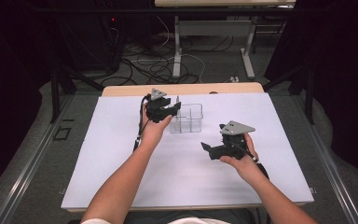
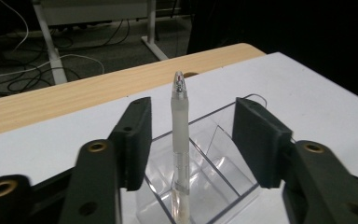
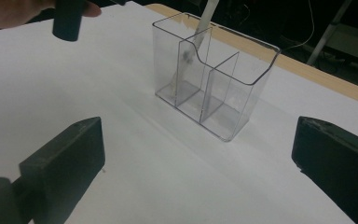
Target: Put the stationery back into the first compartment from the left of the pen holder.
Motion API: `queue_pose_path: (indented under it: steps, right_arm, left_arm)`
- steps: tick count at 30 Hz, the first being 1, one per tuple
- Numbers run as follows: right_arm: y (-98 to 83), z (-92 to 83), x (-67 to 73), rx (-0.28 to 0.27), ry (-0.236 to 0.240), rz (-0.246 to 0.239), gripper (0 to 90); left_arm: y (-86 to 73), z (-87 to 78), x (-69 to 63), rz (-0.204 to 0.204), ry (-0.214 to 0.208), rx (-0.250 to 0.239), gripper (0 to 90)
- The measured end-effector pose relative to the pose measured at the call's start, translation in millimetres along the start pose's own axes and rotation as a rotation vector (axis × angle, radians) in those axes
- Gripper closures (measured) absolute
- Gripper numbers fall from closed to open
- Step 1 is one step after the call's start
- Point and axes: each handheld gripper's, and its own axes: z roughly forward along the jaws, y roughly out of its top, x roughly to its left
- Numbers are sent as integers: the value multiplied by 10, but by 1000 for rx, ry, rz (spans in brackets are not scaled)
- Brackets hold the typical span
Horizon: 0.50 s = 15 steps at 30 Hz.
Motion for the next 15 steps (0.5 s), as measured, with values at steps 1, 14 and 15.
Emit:
queue_pose_path:
  steps: [1,14,15]
  right_arm:
    - [-1,-2,-2,0,-2,5,22]
    - [-3,-11,-32,1,-9,20,22]
    - [-4,-14,-39,-1,-13,20,22]
  left_arm:
    - [8,-35,8,-7,-9,-3,444]
    - [99,-483,-59,18,-78,-84,311]
    - [109,-515,-70,20,-80,-85,300]
